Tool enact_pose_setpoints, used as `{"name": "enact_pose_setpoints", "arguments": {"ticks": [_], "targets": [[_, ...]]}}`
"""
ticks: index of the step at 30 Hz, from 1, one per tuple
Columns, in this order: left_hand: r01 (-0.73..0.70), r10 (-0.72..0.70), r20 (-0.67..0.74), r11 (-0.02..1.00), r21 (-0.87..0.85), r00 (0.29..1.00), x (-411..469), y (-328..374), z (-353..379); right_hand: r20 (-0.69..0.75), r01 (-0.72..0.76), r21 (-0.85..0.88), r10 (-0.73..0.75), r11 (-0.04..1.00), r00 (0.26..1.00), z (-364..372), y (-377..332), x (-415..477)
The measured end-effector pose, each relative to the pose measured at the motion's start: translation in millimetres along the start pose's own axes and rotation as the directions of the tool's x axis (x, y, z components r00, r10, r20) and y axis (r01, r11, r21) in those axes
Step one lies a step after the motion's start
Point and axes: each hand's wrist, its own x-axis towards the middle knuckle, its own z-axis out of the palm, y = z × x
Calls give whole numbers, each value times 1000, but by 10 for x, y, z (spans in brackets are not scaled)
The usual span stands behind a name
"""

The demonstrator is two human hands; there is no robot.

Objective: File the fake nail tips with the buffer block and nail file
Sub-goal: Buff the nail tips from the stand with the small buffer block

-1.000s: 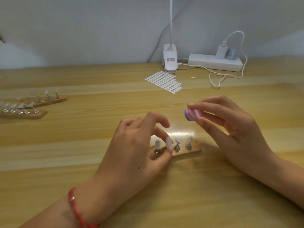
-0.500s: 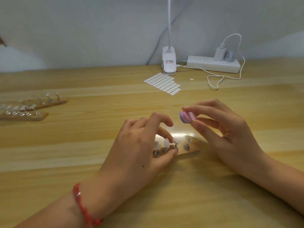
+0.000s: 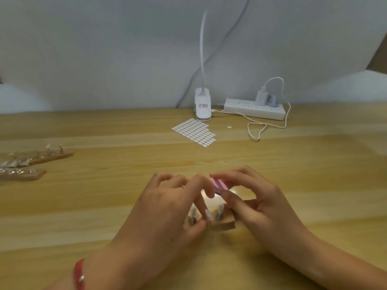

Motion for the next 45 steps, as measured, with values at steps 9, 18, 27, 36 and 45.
{"name": "enact_pose_setpoints", "arguments": {"ticks": [9,18,27,36,45], "targets": [[106,-265,-284,875,-473,922,-97,-10,-1,-80,69,38,-66,997,995,-28,-64,33],[226,-424,-190,751,-620,886,-132,-84,-57,-24,265,-83,-268,961,963,-56,-93,23],[174,-293,-245,895,-412,924,-140,-18,-44,73,378,-198,-371,904,926,11,-137,-18],[169,-294,-271,899,-405,917,-155,-45,-21,60,398,-279,-398,874,916,13,-130,9],[143,-289,-309,896,-419,906,-123,-47,-10,38,407,-317,-417,857,908,22,-164,19]]}}
